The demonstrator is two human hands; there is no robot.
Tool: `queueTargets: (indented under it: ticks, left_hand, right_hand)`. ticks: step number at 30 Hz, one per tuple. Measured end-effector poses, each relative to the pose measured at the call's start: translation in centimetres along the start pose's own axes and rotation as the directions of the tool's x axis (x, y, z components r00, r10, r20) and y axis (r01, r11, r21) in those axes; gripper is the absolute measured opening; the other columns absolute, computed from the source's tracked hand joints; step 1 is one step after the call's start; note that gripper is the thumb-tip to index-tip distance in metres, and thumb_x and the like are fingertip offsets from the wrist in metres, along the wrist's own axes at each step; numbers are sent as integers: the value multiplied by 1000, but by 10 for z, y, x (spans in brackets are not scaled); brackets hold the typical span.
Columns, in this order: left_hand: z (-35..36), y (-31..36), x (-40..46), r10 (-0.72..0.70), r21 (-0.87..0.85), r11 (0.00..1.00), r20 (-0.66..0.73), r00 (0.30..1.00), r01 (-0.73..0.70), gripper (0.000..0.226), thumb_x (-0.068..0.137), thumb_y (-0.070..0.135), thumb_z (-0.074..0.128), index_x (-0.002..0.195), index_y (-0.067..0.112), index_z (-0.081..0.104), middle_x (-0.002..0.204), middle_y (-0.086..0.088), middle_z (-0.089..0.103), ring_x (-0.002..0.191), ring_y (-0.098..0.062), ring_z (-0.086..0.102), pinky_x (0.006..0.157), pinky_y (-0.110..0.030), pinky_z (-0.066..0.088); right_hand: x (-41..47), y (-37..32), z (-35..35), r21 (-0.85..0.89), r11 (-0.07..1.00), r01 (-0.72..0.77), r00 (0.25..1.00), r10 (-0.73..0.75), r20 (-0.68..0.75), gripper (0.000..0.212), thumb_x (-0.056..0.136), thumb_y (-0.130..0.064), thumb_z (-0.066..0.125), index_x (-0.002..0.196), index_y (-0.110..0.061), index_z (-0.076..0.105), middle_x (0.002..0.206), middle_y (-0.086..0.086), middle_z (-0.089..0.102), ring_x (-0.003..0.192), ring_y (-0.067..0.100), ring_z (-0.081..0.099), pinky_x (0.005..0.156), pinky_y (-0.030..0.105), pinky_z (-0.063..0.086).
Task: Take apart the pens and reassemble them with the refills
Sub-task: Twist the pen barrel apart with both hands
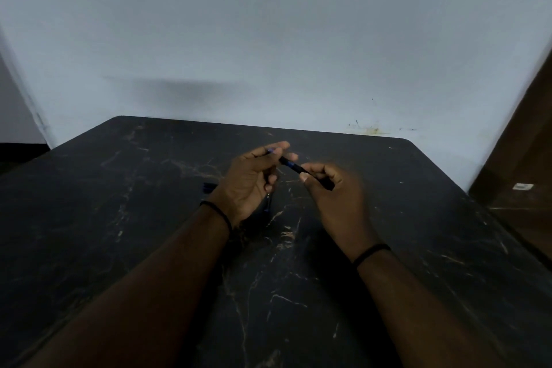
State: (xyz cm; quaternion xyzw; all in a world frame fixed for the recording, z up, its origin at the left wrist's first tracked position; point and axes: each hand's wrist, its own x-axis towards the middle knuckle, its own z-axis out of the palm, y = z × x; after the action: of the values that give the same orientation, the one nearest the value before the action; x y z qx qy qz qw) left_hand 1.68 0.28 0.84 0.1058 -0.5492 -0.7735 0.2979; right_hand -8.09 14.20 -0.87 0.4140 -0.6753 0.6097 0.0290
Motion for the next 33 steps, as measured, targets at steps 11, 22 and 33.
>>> queueTargets:
  ticks: [11, 22, 33]
  left_hand:
    - [4, -2, -1, -13, -2, 1000, -81, 997, 13, 12, 86, 16, 68, 92, 7, 73, 70, 2, 64, 49, -6, 37, 41, -17, 30]
    - [10, -2, 0, -48, -42, 998, -155, 987, 42, 21, 84, 26, 72, 82, 8, 62, 62, 4, 62, 47, -7, 35, 39, -19, 29]
    - [12, 0, -1, -76, -46, 996, -162, 984, 70, 23, 82, 34, 74, 90, 13, 69, 75, 1, 70, 46, -6, 41, 42, -20, 32]
  right_hand:
    - [-1, -1, -1, -78, 997, 13, 999, -16, -38, 14, 90, -22, 72, 103, -25, 75, 97, -12, 74, 92, 3, 68, 84, 25, 55]
    - [-5, -11, 3, 99, 995, -31, 999, 35, -37, 22, 89, -17, 74, 87, -38, 69, 79, -16, 71, 76, -4, 66, 67, 10, 49]
    - [-4, -9, 2, 63, 996, -56, 997, 59, -42, 14, 91, -20, 72, 99, -32, 72, 87, -18, 71, 84, -8, 65, 72, 6, 48]
